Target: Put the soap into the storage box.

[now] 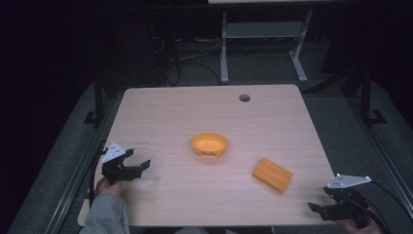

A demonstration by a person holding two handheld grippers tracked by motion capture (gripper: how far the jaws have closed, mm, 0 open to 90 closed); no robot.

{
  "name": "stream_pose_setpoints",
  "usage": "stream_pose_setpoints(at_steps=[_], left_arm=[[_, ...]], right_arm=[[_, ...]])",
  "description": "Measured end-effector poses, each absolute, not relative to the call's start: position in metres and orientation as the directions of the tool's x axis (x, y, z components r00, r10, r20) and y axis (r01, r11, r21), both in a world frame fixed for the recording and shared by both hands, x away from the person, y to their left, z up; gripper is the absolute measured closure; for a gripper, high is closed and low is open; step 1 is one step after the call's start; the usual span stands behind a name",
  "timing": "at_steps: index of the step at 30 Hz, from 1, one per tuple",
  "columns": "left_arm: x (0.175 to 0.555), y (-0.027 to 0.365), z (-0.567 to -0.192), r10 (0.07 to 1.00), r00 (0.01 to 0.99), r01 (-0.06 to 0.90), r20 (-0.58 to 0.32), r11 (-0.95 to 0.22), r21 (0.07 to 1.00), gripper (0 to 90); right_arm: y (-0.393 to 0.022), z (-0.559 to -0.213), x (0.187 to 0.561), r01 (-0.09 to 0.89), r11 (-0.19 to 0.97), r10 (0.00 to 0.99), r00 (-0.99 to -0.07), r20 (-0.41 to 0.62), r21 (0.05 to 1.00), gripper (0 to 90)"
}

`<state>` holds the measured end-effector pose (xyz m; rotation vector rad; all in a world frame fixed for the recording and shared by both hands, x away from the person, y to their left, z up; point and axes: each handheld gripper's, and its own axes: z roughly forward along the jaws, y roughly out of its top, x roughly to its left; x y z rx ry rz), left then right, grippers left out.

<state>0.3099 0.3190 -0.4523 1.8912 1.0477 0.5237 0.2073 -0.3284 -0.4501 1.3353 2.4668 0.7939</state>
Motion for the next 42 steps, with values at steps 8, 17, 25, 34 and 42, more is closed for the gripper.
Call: stream_pose_setpoints(at_steps=[8, 17, 25, 34, 42], left_arm=[[0.309, 0.318, -0.452, 0.826, 0.561, 0.460, -0.053, -0.257, 0.850, 13.8], [0.309, 0.318, -0.452, 0.828, 0.558, 0.462, -0.051, -0.258, 0.849, 13.8], [0.309, 0.318, -0.452, 0.826, 0.562, 0.460, -0.051, -0.260, 0.849, 13.8], [0.309, 0.318, -0.452, 0.829, 0.556, 0.459, -0.061, -0.245, 0.854, 13.8], [0.309, 0.318, -0.452, 0.829, 0.555, 0.457, -0.066, -0.238, 0.857, 13.8]], right_arm=[[-0.315, -0.438, 0.216, 0.685, 0.480, 0.798, -0.600, 0.050, 0.548, 17.0], [-0.298, -0.420, 0.234, 0.635, 0.549, 0.750, -0.661, 0.016, 0.544, 16.9], [-0.285, -0.409, 0.248, 0.618, 0.592, 0.723, -0.691, -0.002, 0.517, 16.9], [-0.270, -0.402, 0.262, 0.590, 0.634, 0.691, -0.723, -0.023, 0.501, 16.9], [-0.251, -0.400, 0.277, 0.574, 0.669, 0.663, -0.748, -0.030, 0.472, 16.9]])
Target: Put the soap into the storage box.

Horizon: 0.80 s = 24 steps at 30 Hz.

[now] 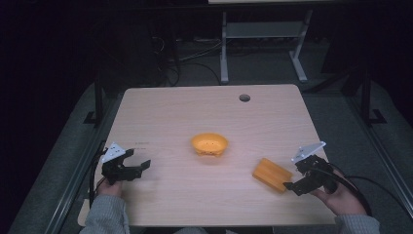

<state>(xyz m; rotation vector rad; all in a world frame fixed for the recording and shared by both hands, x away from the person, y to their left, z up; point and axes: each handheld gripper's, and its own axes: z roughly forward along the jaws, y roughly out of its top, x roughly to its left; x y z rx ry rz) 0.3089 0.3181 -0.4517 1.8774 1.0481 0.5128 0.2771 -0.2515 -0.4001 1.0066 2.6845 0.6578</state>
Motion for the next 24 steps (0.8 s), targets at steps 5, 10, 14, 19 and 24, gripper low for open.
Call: stream_pose_setpoints(at_steps=[5, 10, 14, 19, 24], left_arm=[[0.309, 0.318, -0.452, 0.829, 0.555, 0.457, -0.065, -0.239, 0.857, 13.8], [0.309, 0.319, -0.451, 0.828, 0.557, 0.457, -0.063, -0.243, 0.856, 13.8], [0.309, 0.319, -0.451, 0.828, 0.557, 0.456, -0.062, -0.242, 0.857, 13.8], [0.309, 0.319, -0.451, 0.828, 0.557, 0.457, -0.060, -0.246, 0.855, 13.8], [0.309, 0.320, -0.451, 0.828, 0.558, 0.456, -0.059, -0.247, 0.855, 13.8]], right_arm=[[-0.243, -0.402, 0.286, 0.568, 0.681, 0.649, -0.761, -0.020, 0.463, 16.5], [-0.235, -0.405, 0.292, 0.570, 0.688, 0.643, -0.766, -0.013, 0.448, 16.1], [-0.228, -0.408, 0.297, 0.569, 0.695, 0.637, -0.771, -0.007, 0.440, 15.8], [-0.220, -0.413, 0.302, 0.572, 0.703, 0.632, -0.775, -0.001, 0.421, 14.9], [-0.214, -0.420, 0.307, 0.573, 0.717, 0.623, -0.782, 0.003, 0.398, 14.5]])
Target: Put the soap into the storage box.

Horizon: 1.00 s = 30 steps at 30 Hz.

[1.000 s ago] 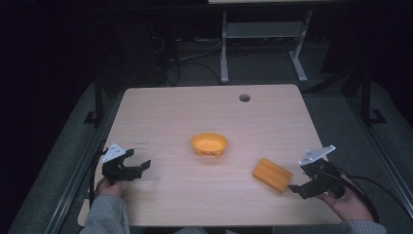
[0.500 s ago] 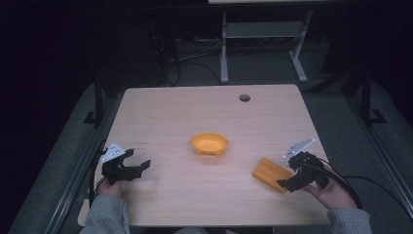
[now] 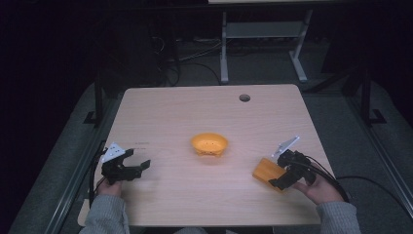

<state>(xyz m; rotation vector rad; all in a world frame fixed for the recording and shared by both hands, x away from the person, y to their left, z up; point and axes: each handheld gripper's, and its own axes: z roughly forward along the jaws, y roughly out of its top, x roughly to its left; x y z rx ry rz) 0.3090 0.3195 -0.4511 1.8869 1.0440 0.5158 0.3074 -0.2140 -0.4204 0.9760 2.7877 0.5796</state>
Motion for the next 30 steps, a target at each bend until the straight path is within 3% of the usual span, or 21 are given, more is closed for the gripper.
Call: stream_pose_setpoints(at_steps=[30], left_arm=[[0.309, 0.320, -0.451, 0.825, 0.562, 0.454, -0.054, -0.254, 0.854, 13.8]], right_arm=[[-0.195, -0.450, 0.323, 0.570, 0.761, 0.601, -0.799, -0.005, 0.309, 17.0]])
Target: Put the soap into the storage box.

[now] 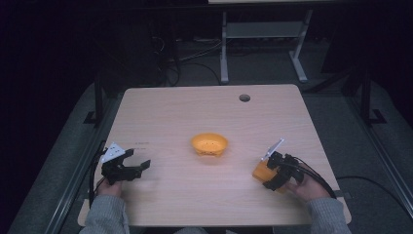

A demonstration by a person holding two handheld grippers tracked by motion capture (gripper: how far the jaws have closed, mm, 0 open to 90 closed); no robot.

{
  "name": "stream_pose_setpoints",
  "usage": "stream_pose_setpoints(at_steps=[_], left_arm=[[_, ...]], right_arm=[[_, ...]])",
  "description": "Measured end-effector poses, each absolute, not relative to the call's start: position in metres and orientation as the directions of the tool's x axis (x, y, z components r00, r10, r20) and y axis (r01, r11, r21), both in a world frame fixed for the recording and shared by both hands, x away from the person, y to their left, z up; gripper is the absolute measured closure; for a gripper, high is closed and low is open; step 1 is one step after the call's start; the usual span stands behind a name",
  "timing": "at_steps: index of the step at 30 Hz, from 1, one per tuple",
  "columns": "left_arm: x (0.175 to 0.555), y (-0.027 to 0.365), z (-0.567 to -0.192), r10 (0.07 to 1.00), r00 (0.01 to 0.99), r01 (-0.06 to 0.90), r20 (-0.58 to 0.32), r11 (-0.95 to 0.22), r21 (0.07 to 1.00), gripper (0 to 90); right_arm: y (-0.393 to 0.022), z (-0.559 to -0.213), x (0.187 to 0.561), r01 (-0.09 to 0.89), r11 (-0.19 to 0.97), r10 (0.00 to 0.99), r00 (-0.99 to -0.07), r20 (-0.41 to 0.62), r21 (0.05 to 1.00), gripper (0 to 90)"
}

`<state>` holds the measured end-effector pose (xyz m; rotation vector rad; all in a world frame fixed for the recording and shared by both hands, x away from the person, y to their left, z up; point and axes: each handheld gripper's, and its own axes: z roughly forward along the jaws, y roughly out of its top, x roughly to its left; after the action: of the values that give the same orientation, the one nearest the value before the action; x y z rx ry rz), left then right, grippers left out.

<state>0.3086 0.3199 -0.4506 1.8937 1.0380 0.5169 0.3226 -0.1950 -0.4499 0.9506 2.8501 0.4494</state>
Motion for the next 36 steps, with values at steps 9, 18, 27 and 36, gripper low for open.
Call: stream_pose_setpoints(at_steps=[9, 18, 27, 36], left_arm=[[0.309, 0.320, -0.450, 0.827, 0.560, 0.454, -0.056, -0.249, 0.856, 13.8], [0.309, 0.320, -0.451, 0.825, 0.563, 0.453, -0.055, -0.252, 0.855, 13.8], [0.308, 0.321, -0.450, 0.825, 0.563, 0.454, -0.053, -0.255, 0.854, 13.8], [0.308, 0.321, -0.449, 0.827, 0.560, 0.454, -0.057, -0.248, 0.856, 13.8]], right_arm=[[-0.191, -0.448, 0.325, 0.555, 0.778, 0.588, -0.808, -0.029, 0.294, 19.8], [-0.188, -0.447, 0.323, 0.515, 0.803, 0.543, -0.840, -0.011, 0.301, 21.0], [-0.180, -0.436, 0.326, 0.479, 0.817, 0.510, -0.860, -0.013, 0.322, 21.1], [-0.165, -0.421, 0.334, 0.443, 0.830, 0.479, -0.877, -0.028, 0.338, 21.2]])
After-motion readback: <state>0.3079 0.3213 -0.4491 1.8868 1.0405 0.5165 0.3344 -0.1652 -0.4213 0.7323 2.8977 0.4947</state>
